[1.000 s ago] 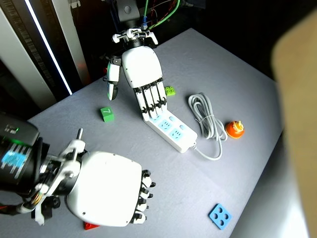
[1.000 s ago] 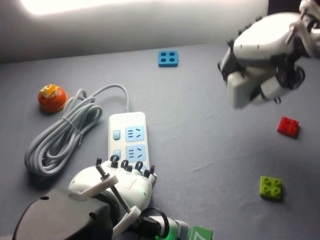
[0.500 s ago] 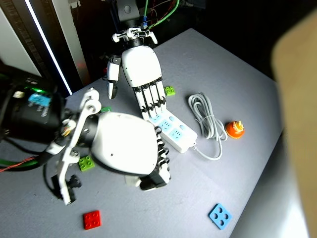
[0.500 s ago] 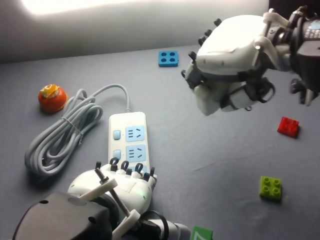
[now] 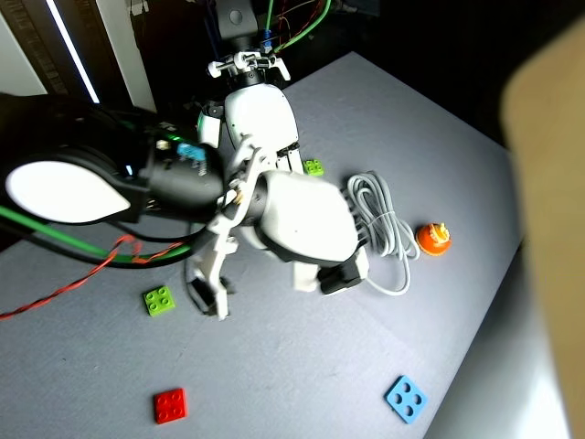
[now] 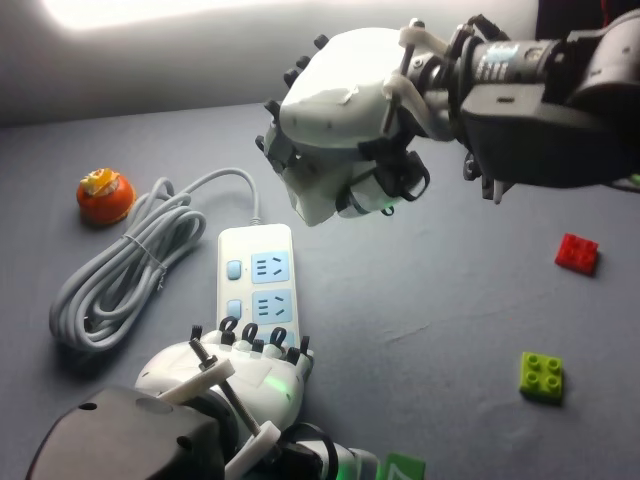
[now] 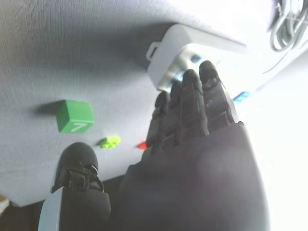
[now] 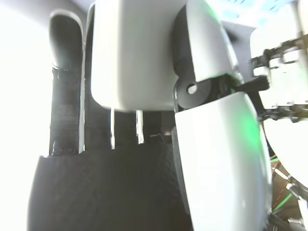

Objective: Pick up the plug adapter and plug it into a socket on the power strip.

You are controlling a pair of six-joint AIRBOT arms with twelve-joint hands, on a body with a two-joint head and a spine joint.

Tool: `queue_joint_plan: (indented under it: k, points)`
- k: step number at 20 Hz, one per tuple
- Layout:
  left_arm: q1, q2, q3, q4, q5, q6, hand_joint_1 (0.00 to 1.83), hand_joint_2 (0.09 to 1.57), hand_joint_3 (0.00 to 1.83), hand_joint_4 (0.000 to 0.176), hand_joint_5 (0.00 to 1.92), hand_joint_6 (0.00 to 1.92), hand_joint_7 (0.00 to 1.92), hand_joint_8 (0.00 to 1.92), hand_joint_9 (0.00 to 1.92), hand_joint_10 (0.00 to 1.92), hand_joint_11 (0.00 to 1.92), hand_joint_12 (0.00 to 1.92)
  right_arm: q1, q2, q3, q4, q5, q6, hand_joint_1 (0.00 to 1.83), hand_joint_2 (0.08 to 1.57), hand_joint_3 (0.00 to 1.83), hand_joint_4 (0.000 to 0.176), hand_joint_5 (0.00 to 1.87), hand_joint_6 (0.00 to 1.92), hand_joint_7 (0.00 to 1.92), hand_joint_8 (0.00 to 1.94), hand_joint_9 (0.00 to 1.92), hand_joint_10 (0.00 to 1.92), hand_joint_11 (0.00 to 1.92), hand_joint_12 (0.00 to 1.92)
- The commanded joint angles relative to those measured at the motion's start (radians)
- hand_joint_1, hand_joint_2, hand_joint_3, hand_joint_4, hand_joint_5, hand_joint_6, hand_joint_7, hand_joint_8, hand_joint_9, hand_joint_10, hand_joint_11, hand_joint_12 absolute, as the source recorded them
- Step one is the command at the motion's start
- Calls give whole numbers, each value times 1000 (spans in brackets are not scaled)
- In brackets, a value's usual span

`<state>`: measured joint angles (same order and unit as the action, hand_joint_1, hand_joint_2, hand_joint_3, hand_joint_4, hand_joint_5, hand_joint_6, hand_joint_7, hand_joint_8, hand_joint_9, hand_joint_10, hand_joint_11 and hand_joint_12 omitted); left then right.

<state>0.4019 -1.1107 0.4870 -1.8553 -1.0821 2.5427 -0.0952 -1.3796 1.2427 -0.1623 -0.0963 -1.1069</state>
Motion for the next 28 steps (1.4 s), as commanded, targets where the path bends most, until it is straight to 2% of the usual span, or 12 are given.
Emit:
queue_joint_plan:
  k: [1, 2, 3, 4, 7, 9, 12, 18, 23, 26, 27, 28]
  points:
    - [1, 6, -3, 41, -11, 1, 0, 1198, 2, 0, 110, 1, 81, 0, 69, 0, 0, 259, 21, -7, 1, -7, 99, 3, 1340, 1157, 4, 0, 848, 949, 941, 1154, 809, 1356, 702, 1470]
    - [0, 6, -3, 41, -11, 1, 0, 1202, 2, 0, 96, 3, 71, 1, 59, 1, 0, 213, 23, -13, 6, -7, 104, -6, 1261, 1119, 0, 0, 939, 863, 1036, 1100, 924, 971, 745, 1420]
    - [0, 6, -3, 41, -11, 1, 0, 1194, 0, 0, 79, 0, 60, 1, 46, 0, 0, 194, 26, -17, 9, -7, 105, -25, 1361, 1154, 2, 0, 853, 932, 940, 1129, 816, 1397, 719, 1440]
    - [0, 6, -3, 41, -11, 1, 0, 1192, 0, 0, 100, 0, 87, 0, 69, 0, 0, 254, 29, -19, 11, -7, 125, -60, 1366, 1151, 0, 0, 867, 914, 943, 1121, 822, 1399, 736, 1431]
    - [2, 6, -1, 41, -11, 1, 0, 1197, 1, 0, 82, 2, 60, 3, 55, 2, 0, 232, 38, -18, 11, -7, 161, -109, 1254, 1115, 1, 0, 965, 834, 1020, 1122, 932, 924, 761, 1373]
    - [1, 6, 1, 41, -11, 1, 0, 1197, 0, 0, 74, 0, 61, 0, 57, 0, 0, 262, 54, -14, 17, 147, 123, -103, 1362, 1152, 0, 0, 868, 919, 929, 1147, 827, 1378, 732, 1412]
    - [3, 6, 0, 41, -11, 1, 0, 1196, 0, 0, 77, 3, 73, 2, 71, 3, 0, 283, 58, -21, 34, 314, 95, -103, 1362, 1170, 0, 0, 809, 997, 917, 1172, 789, 1439, 691, 1486]
    - [2, 8, -7, 41, -11, 1, 0, 1198, 0, 0, 51, 2, 67, 2, 64, 2, 0, 160, 86, -63, 85, 319, -47, -11, 1356, 1189, 1, 0, 763, 1060, 893, 1204, 752, 1498, 636, 1543]
    - [0, 9, -7, 41, -11, 1, 0, 1201, 1, 0, 103, 0, 114, 0, 109, 0, 0, 249, 111, -92, 97, -457, -246, 791, 1368, 1157, 0, 0, 832, 944, 943, 1129, 842, 1443, 685, 1524]
    - [-1, 11, -6, 41, -11, 1, 0, 1197, 0, 0, 137, 0, 150, 1, 148, 0, 0, 361, 101, -91, 80, -516, -240, 926, 1363, 1170, 0, 0, 789, 1015, 919, 1139, 830, 1472, 695, 1531]
    - [-3, 10, -6, 41, -11, 1, 0, 1199, 0, 0, 140, 1, 141, 1, 137, 1, 0, 342, 98, -92, 71, -516, -245, 941, 1259, 1163, 2, 0, 835, 1017, 943, 1217, 804, 1231, 693, 1509]
    - [-3, 10, -5, 41, -11, 1, 0, 1199, 0, 0, 146, 2, 148, 3, 144, 3, 0, 367, 94, -94, 63, -517, -247, 948, 1339, 1173, 1, 0, 805, 1022, 909, 1183, 788, 1421, 694, 1512]
